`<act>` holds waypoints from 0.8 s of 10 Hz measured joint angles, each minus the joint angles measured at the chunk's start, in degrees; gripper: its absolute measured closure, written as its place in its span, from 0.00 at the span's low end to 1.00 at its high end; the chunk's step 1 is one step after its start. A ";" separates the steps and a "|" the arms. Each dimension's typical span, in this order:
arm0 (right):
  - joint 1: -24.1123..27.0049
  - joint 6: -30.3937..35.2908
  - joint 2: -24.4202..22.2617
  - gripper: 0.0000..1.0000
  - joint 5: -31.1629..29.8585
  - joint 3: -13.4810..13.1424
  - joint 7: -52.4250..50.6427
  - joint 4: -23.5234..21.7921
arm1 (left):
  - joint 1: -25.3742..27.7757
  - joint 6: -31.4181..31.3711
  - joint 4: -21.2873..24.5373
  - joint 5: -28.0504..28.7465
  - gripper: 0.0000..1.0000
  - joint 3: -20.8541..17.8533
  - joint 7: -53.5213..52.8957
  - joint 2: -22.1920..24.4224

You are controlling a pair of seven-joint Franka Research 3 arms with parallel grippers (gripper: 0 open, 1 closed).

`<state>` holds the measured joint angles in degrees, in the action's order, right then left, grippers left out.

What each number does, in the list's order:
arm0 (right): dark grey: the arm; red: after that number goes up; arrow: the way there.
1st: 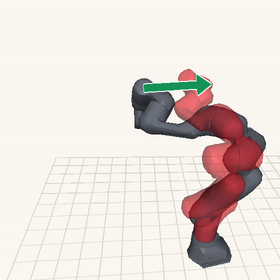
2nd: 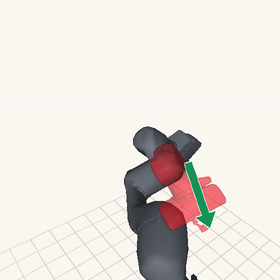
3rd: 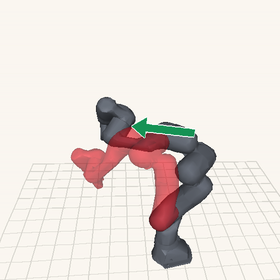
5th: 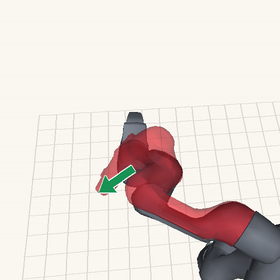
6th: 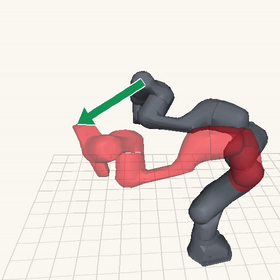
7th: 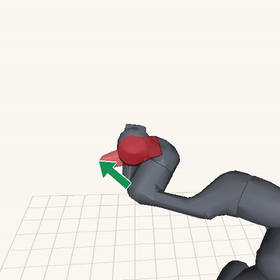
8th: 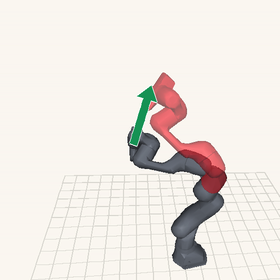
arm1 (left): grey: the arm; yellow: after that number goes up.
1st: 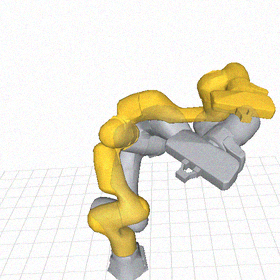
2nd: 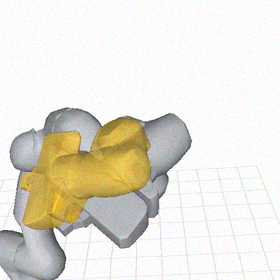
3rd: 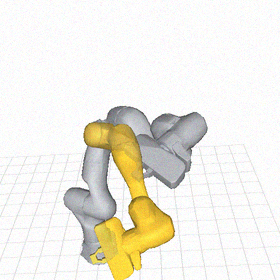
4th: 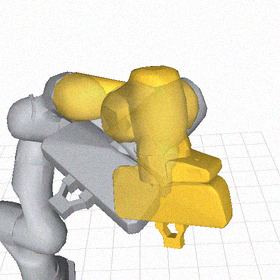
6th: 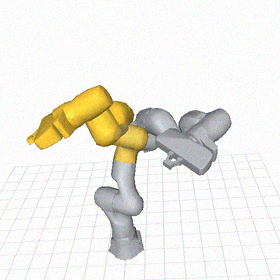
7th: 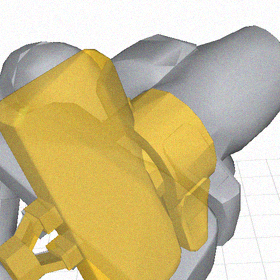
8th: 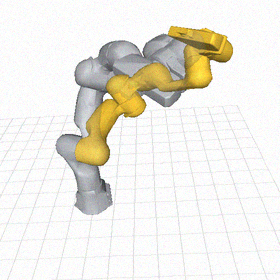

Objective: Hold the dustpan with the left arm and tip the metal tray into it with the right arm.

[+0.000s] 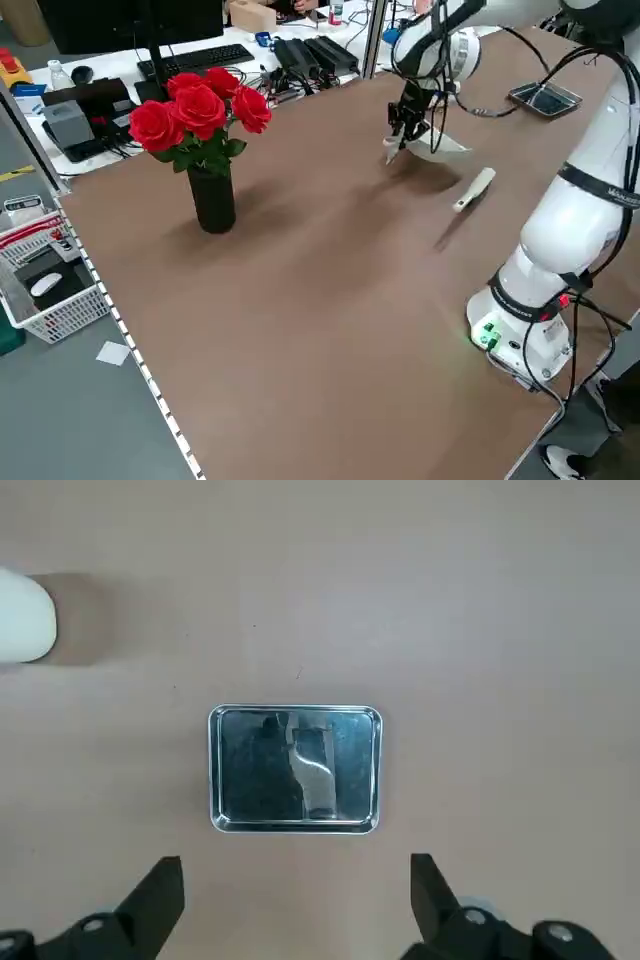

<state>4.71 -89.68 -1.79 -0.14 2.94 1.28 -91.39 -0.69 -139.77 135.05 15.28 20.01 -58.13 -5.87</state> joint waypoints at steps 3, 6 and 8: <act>0.01 0.00 0.00 0.00 0.00 0.00 0.08 -0.01 | 0.16 -1.57 2.81 -0.24 0.68 -0.21 5.79 0.58; 0.02 -0.02 0.00 0.00 0.00 0.00 0.16 -0.02 | 0.16 -3.37 4.51 -0.27 0.68 -0.20 9.96 0.58; 0.02 -0.23 0.00 0.00 0.00 0.00 0.17 -0.02 | 0.13 -3.85 5.94 -0.27 0.68 -0.11 11.30 0.57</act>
<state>4.73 -89.92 -1.79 -0.14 2.93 1.45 -91.41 -0.55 -143.62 141.00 15.01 19.90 -46.83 -5.30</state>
